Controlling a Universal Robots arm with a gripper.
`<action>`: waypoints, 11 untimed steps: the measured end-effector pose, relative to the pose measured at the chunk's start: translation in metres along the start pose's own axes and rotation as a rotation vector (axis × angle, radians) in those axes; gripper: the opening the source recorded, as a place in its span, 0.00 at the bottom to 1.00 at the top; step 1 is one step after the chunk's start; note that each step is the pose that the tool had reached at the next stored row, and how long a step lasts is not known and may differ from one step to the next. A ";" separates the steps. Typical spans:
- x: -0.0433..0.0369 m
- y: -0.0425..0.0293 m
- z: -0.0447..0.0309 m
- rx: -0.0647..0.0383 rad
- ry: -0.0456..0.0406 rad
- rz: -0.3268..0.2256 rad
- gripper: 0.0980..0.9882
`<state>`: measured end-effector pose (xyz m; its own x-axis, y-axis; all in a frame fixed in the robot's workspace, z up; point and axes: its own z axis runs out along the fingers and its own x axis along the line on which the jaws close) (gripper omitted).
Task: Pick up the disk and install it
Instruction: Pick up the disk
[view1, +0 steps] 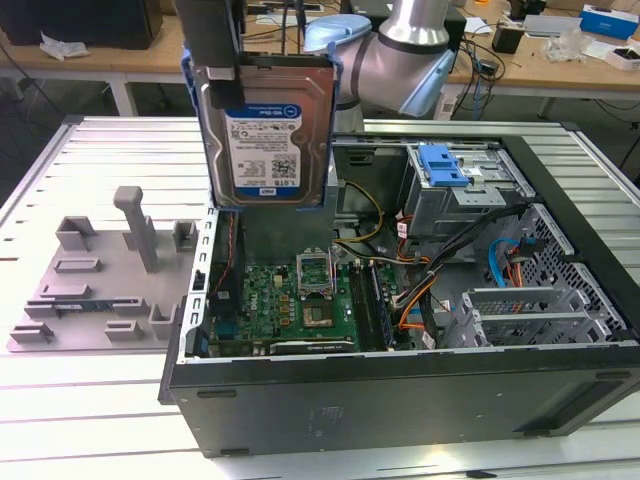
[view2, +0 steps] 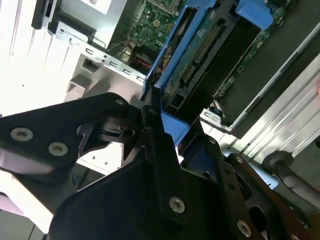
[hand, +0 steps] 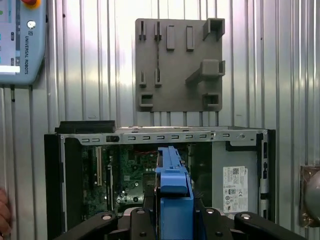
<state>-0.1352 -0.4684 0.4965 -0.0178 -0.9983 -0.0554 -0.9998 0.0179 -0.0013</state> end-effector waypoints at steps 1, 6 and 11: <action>0.0013 -0.0031 0.0000 -0.001 0.0017 0.000 0.30; 0.0081 -0.0313 0.0009 -0.004 0.0076 0.000 0.30; 0.0137 -0.0623 0.0027 -0.005 0.0116 0.000 0.30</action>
<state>-0.0732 -0.4831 0.4931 -0.0181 -0.9989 -0.0438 -0.9998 0.0180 0.0038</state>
